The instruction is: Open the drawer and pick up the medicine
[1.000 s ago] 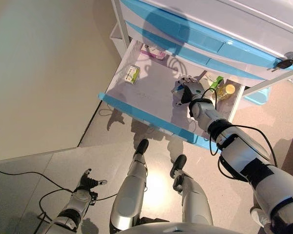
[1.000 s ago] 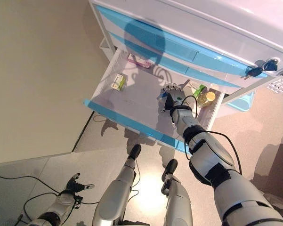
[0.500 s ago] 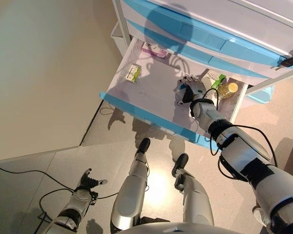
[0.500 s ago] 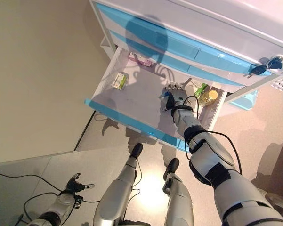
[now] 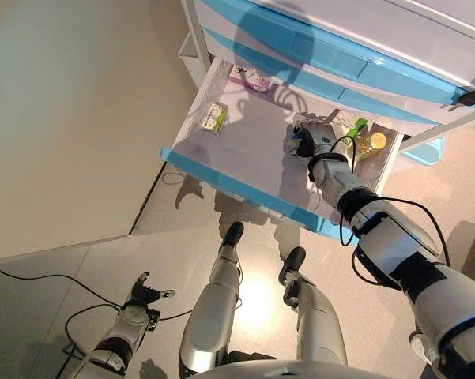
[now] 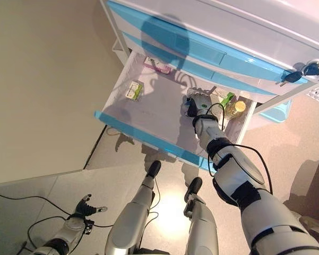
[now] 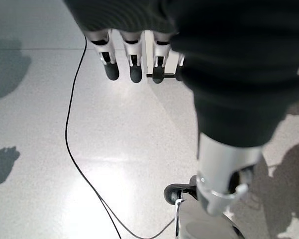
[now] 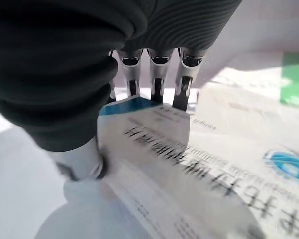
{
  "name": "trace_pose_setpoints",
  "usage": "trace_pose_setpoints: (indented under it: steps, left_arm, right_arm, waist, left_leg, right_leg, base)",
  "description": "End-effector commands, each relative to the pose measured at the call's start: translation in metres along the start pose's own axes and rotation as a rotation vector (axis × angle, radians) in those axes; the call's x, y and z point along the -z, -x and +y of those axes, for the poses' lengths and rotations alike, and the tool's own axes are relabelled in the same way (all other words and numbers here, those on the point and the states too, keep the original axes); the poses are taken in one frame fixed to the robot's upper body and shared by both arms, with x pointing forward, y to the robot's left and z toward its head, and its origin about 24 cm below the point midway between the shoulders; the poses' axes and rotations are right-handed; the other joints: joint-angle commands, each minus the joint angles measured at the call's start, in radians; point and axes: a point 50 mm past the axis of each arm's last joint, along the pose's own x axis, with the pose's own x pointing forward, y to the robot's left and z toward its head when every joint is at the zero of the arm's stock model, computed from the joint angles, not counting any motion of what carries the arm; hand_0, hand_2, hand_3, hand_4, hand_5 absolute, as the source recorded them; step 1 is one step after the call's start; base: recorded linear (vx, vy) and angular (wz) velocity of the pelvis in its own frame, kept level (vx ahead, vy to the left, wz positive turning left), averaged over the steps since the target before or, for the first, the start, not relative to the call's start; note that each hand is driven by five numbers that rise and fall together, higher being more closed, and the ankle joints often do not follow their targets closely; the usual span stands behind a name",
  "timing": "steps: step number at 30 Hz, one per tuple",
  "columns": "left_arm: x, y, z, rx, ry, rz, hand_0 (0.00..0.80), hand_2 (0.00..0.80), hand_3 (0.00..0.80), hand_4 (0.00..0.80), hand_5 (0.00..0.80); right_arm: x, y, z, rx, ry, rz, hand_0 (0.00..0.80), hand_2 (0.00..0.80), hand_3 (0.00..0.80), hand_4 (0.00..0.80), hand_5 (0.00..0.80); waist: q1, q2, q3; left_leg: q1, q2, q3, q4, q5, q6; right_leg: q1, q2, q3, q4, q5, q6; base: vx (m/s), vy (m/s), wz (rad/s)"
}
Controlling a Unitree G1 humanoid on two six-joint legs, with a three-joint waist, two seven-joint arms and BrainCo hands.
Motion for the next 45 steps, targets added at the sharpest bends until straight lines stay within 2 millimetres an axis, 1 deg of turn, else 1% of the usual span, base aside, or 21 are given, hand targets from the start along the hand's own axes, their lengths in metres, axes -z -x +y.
trace_pose_setpoints:
  steps: [1, 10, 18, 24, 27, 28, 29, 30, 31, 35, 45]
  left_arm:
    - [0.010, 0.002, -0.001, -0.016, 0.004, 0.035, 0.000, 0.000, 0.000, 0.000, 0.000]
    - [0.012, 0.002, -0.001, -0.016, 0.000, 0.039, 0.000, 0.000, 0.000, 0.000, 0.000]
    - [0.011, 0.003, -0.001, -0.015, 0.000, 0.038, 0.000, 0.000, 0.000, 0.000, 0.000]
    - [0.013, 0.003, 0.001, -0.022, 0.004, 0.045, 0.000, 0.000, 0.000, 0.000, 0.000]
    - [0.014, 0.002, 0.002, -0.027, 0.010, 0.046, 0.000, 0.000, 0.000, 0.000, 0.000]
    - [0.014, 0.002, 0.002, -0.027, 0.010, 0.046, 0.000, 0.000, 0.000, 0.000, 0.000]
    - [0.014, 0.002, 0.003, -0.030, 0.013, 0.048, 0.000, 0.000, 0.000, 0.000, 0.000]
    - [0.014, 0.002, 0.003, -0.030, 0.013, 0.048, 0.000, 0.000, 0.000, 0.000, 0.000]
    - [0.015, 0.003, 0.003, -0.032, 0.017, 0.055, 0.000, 0.000, 0.000, 0.000, 0.000]
    - [0.018, 0.003, 0.004, -0.039, 0.028, 0.065, 0.000, 0.000, 0.000, 0.000, 0.000]
    - [0.019, 0.004, 0.005, -0.051, 0.047, 0.071, 0.000, 0.000, 0.000, 0.000, 0.000]
  right_arm:
    - [0.015, 0.001, 0.000, -0.020, 0.059, 0.027, 0.800, 0.800, 0.800, 0.800, 0.800]
    - [0.012, 0.002, 0.003, -0.025, 0.052, 0.020, 0.800, 0.800, 0.800, 0.800, 0.800]
    - [0.009, 0.001, 0.001, -0.017, 0.046, 0.008, 0.800, 0.800, 0.800, 0.800, 0.800]
    - [0.003, 0.000, -0.001, -0.008, 0.027, -0.013, 0.800, 0.800, 0.800, 0.800, 0.800]
    - [-0.005, 0.000, -0.003, 0.005, -0.010, -0.043, 0.800, 0.800, 0.800, 0.800, 0.800]
    - [-0.005, 0.000, -0.003, 0.005, -0.010, -0.043, 0.800, 0.800, 0.800, 0.800, 0.800]
    - [-0.010, -0.001, -0.007, 0.020, -0.028, -0.068, 0.800, 0.800, 0.800, 0.800, 0.800]
    - [-0.010, -0.001, -0.007, 0.020, -0.028, -0.068, 0.800, 0.800, 0.800, 0.800, 0.800]
    - [-0.016, 0.000, -0.010, 0.035, -0.048, -0.097, 0.800, 0.800, 0.800, 0.800, 0.800]
    - [-0.023, 0.001, -0.014, 0.058, -0.094, -0.137, 0.800, 0.800, 0.800, 0.800, 0.800]
    - [-0.025, 0.005, -0.019, 0.088, -0.161, -0.174, 0.800, 0.800, 0.800, 0.800, 0.800]
  waist:
    - [-0.011, 0.009, 0.021]
    - [-0.017, 0.007, 0.019]
    - [-0.018, 0.006, 0.017]
    - [-0.021, 0.004, 0.015]
    - [-0.024, 0.001, 0.014]
    - [-0.024, 0.001, 0.015]
    - [-0.026, -0.002, 0.014]
    - [-0.026, -0.002, 0.014]
    - [-0.029, -0.006, 0.012]
    - [-0.037, -0.014, 0.011]
    - [-0.051, -0.026, 0.002]
  left_leg:
    - [-0.011, -0.071, 0.014, -0.038, 0.026, 0.079]
    - [-0.011, -0.070, 0.016, -0.033, 0.022, 0.080]
    - [-0.008, -0.068, 0.016, -0.038, 0.024, 0.080]
    - [-0.010, -0.069, 0.018, -0.033, 0.021, 0.080]
    - [-0.010, -0.068, 0.021, -0.031, 0.021, 0.080]
    - [-0.010, -0.068, 0.021, -0.031, 0.021, 0.080]
    - [-0.009, -0.068, 0.021, -0.031, 0.021, 0.080]
    - [-0.009, -0.068, 0.021, -0.031, 0.021, 0.080]
    - [-0.009, -0.069, 0.024, -0.029, 0.020, 0.079]
    - [-0.007, -0.068, 0.029, -0.026, 0.016, 0.080]
    - [0.000, -0.060, 0.035, -0.033, 0.013, 0.079]
  right_leg:
    - [0.008, -0.001, 0.032, -0.014, 0.029, 0.038]
    - [0.007, 0.000, 0.036, -0.013, 0.030, 0.037]
    - [0.008, 0.000, 0.037, -0.014, 0.031, 0.038]
    - [0.006, -0.001, 0.039, -0.011, 0.031, 0.037]
    - [0.007, -0.001, 0.041, -0.012, 0.032, 0.036]
    - [0.007, -0.001, 0.041, -0.012, 0.032, 0.036]
    - [0.007, -0.001, 0.041, -0.011, 0.033, 0.037]
    - [0.007, -0.001, 0.042, -0.011, 0.033, 0.037]
    - [0.008, -0.001, 0.042, -0.010, 0.032, 0.037]
    - [0.010, 0.000, 0.045, -0.010, 0.031, 0.037]
    - [0.010, 0.003, 0.051, -0.015, 0.035, 0.038]
  base:
    - [0.000, 0.000, 0.00]
    - [0.000, 0.000, 0.00]
    - [0.000, 0.000, 0.00]
    - [0.000, 0.000, 0.00]
    - [0.000, 0.000, 0.00]
    - [0.000, 0.000, 0.00]
    - [0.000, 0.000, 0.00]
    - [0.000, 0.000, 0.00]
    - [0.000, 0.000, 0.00]
    - [0.000, 0.000, 0.00]
    - [0.002, -0.001, -0.06]
